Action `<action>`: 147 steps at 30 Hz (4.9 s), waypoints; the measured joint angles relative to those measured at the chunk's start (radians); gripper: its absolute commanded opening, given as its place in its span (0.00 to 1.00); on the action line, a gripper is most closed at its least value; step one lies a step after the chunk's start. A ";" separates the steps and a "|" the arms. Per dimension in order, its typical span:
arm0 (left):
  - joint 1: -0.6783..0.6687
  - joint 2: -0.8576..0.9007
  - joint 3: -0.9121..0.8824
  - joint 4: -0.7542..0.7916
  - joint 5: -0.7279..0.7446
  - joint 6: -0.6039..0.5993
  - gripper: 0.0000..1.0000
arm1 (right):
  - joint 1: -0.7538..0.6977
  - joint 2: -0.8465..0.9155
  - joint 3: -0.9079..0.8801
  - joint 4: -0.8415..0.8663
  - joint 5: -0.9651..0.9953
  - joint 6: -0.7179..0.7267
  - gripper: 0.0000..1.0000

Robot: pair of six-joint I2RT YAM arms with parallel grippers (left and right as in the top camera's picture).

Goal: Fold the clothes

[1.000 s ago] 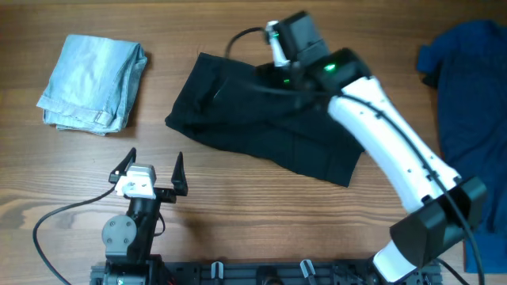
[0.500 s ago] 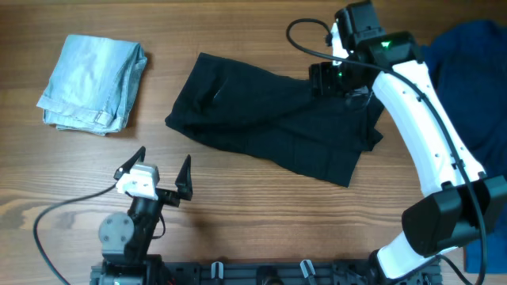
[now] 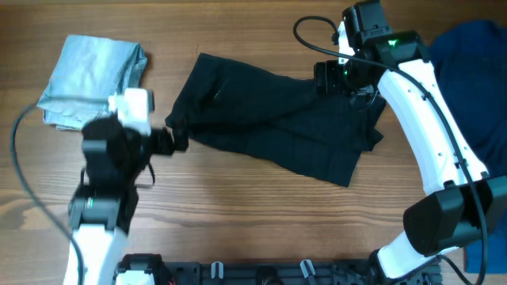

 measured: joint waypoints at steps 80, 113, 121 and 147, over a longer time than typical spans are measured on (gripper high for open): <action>-0.066 0.547 0.019 0.119 0.071 -0.797 0.97 | -0.298 0.290 -0.076 0.408 -0.251 -0.596 0.81; -0.066 0.547 0.019 0.129 0.071 -0.805 0.92 | -0.306 0.309 -0.149 0.463 -0.287 -0.590 0.78; -0.066 0.547 0.019 0.133 0.071 -0.805 0.90 | -0.309 0.309 -0.149 0.460 -0.288 -0.544 0.32; -0.066 0.520 0.021 0.428 0.111 -0.819 0.04 | -0.310 0.012 -0.150 0.353 -0.444 -0.353 0.04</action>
